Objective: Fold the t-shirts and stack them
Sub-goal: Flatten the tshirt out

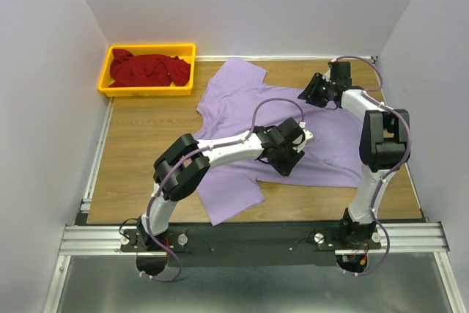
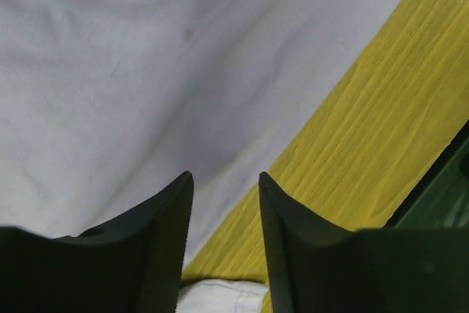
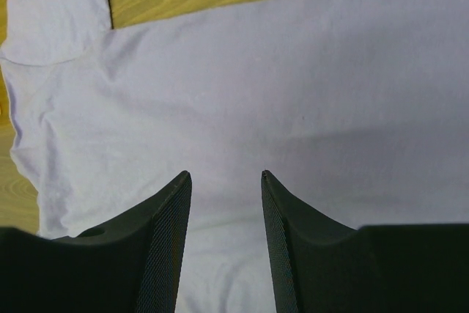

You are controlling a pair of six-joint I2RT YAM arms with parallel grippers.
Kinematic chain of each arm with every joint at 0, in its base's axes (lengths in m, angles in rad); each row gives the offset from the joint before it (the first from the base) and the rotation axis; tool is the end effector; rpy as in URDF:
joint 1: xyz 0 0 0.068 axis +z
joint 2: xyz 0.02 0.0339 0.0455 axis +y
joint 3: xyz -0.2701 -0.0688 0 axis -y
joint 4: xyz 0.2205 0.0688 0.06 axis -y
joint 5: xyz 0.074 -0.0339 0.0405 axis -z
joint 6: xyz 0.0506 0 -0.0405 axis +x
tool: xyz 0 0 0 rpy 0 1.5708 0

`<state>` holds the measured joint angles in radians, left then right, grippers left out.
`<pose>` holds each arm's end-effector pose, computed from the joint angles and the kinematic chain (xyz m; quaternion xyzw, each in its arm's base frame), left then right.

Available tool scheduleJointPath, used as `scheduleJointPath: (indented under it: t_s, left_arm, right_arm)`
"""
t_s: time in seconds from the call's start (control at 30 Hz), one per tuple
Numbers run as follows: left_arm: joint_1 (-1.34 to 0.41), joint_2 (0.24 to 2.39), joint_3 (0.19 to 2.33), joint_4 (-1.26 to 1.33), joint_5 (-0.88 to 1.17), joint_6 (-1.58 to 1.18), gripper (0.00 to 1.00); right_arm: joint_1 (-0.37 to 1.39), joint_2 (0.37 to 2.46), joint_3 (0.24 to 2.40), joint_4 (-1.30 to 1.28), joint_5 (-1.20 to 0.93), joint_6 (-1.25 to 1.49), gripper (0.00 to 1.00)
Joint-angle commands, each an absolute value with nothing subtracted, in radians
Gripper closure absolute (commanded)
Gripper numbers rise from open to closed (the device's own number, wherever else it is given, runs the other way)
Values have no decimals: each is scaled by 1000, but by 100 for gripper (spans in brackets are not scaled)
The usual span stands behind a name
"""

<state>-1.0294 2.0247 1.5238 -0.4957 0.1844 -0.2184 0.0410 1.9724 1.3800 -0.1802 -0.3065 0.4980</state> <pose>0.2125 -0.3715 0.1991 0.4007 0.8673 -0.2364 0.1773 0.4286 0.0329 0.2034 0.1485 0.9004 0.2378 0.3327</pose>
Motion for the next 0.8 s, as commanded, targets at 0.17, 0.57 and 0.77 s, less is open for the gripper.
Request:
scheduleJointPath:
  t_s: [0.17, 0.57, 0.77]
  left_arm:
    - [-1048, 2088, 1572, -549, 273, -179, 76]
    - [-1061, 2137, 1537, -563, 356, -170, 76]
    - [-1063, 2140, 1525, -566, 379, -166, 76]
  right_arm:
    - [48, 2104, 1496, -149, -350, 483, 50]
    - [48, 2275, 1637, -137, -314, 472, 50]
    - [48, 2380, 1732, -138, -299, 443, 50]
